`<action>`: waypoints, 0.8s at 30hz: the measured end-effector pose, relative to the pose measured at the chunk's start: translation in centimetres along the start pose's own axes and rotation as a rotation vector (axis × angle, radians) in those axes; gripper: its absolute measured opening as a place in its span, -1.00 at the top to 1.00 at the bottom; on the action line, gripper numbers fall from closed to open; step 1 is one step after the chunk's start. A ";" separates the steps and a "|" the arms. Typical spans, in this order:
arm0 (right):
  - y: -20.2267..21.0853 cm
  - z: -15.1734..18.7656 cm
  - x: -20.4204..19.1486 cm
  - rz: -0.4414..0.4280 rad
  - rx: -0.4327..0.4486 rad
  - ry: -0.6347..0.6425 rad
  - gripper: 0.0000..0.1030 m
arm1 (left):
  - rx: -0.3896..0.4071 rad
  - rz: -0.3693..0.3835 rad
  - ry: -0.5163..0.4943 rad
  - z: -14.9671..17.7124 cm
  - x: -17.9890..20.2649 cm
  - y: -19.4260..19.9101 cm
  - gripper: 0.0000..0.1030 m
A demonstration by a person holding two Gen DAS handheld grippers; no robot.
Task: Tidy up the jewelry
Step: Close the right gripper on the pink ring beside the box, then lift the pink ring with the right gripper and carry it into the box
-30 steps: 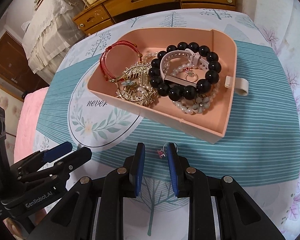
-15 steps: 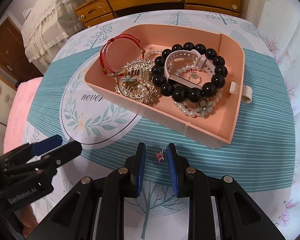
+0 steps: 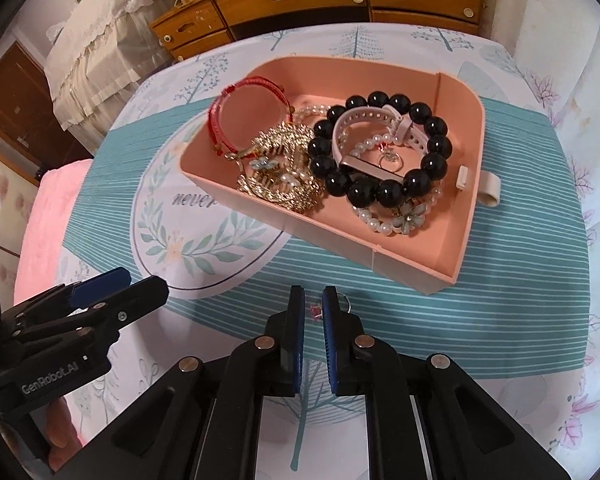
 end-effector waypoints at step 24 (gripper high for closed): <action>-1.5 0.3 -1.6 0.145 -0.091 0.109 0.78 | -0.009 0.019 0.009 0.3 -0.1 0.3 -0.10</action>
Point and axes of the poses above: each gripper's, at about its wrist camera, not at the fingertips, and y roughly against the way its jaws point, x to its right, z to its underside, the point moved 2 cm from there along -y, roughly the way its jaws point, and after that the axes turned 12 degrees about -y, right-handed, at the moved point
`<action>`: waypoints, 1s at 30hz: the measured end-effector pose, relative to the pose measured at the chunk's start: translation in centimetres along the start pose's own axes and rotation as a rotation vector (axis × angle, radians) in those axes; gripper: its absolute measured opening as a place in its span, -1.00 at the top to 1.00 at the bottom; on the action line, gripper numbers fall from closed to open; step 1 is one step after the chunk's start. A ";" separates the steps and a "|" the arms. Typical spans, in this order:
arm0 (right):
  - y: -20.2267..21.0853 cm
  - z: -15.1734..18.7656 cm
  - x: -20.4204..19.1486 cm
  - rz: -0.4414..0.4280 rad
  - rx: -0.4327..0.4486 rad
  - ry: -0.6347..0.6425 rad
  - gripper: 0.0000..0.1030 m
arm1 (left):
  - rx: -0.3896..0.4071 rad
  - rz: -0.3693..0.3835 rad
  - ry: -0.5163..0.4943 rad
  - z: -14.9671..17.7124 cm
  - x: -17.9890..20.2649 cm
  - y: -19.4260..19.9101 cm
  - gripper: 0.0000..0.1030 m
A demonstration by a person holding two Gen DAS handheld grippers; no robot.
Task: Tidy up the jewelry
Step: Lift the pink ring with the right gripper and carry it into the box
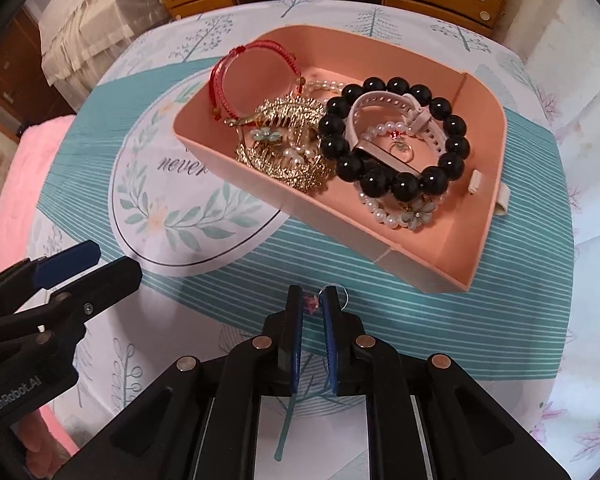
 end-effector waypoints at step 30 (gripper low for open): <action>2.8 -0.1 -0.1 -0.038 0.070 -0.003 0.87 | 0.013 0.004 0.006 -0.3 -0.4 1.0 -0.10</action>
Point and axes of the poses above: each gripper's, at about its wrist camera, not at the fingertips, and y roughly against the way its jaws point, x to its right, z to its underside, the point moved 2 cm from there along -y, roughly the way its jaws point, and after that the axes turned 12 degrees about -y, right-handed, at the moved point
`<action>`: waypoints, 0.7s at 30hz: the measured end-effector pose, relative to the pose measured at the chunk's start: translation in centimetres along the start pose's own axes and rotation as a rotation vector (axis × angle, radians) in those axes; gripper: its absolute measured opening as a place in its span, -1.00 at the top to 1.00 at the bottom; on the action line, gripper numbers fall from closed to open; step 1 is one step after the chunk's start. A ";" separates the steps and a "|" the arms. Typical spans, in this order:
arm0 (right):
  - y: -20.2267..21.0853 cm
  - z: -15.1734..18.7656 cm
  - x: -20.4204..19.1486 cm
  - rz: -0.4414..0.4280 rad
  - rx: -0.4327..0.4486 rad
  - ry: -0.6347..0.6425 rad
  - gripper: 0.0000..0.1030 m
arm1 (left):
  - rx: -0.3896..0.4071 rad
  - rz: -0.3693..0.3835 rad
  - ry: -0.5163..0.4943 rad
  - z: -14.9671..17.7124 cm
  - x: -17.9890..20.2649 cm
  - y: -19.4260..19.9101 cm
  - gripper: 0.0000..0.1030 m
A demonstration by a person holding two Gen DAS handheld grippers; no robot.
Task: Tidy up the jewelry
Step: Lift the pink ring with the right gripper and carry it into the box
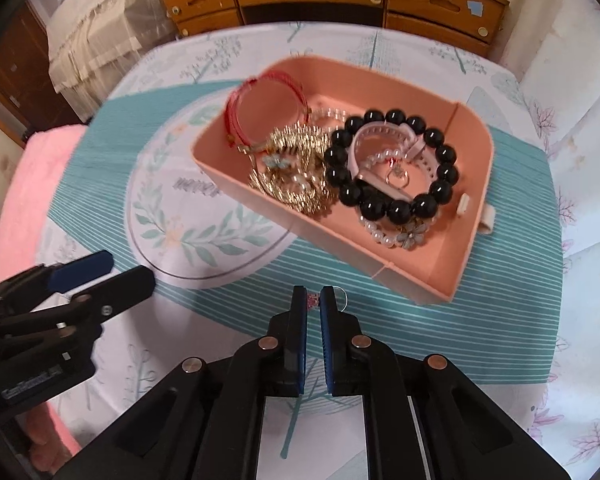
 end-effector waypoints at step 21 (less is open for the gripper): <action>15.2 -5.6 3.1 -0.100 0.289 -0.098 0.87 | 0.225 -0.083 -0.209 -9.8 5.7 6.7 -0.10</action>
Point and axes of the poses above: each gripper's, at about its wrist camera, not at the fingertips, and y roughly against the way its jaws point, x to its right, z to its underside, the point moved 2 cm from there along -y, roughly the way its jaws point, and after that the axes turned 12 degrees about -y, right-handed, at the moved point
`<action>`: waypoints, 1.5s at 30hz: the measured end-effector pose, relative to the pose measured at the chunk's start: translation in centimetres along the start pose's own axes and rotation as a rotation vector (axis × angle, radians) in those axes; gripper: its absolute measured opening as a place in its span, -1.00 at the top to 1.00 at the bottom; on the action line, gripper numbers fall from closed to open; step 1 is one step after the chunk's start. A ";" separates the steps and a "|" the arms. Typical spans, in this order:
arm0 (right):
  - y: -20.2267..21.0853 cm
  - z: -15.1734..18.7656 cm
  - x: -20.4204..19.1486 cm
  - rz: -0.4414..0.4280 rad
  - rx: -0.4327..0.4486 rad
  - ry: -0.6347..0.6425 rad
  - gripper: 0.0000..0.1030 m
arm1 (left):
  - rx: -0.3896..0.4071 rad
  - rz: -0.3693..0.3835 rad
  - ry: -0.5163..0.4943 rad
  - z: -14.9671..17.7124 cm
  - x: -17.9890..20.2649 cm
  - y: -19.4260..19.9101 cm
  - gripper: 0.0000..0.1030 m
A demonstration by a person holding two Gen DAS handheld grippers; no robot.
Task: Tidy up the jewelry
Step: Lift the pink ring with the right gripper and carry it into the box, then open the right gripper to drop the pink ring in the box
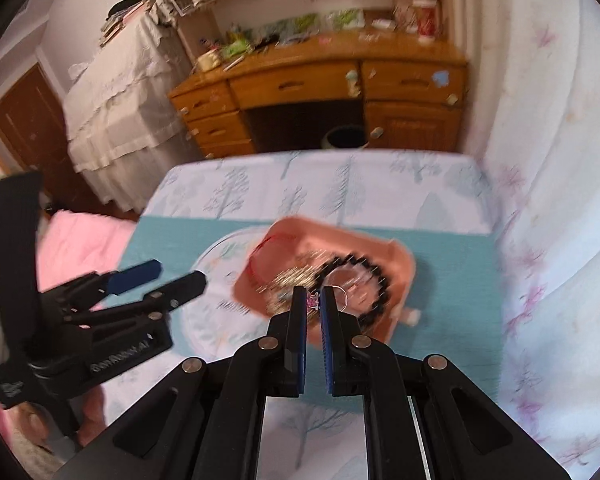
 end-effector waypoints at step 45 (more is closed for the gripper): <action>-6.2 2.1 0.1 0.070 0.034 0.043 0.30 | -0.064 -0.022 -0.045 2.4 0.9 -7.0 -0.66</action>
Point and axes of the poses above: each gripper's, at about its wrist camera, not at the fingertips, and y roughly against the way its jaws point, x to its right, z to its underside, the point moved 2 cm from there along -y, roughly the way its jaws point, and after that the axes turned 12 degrees about -y, right-handed, at the moved point
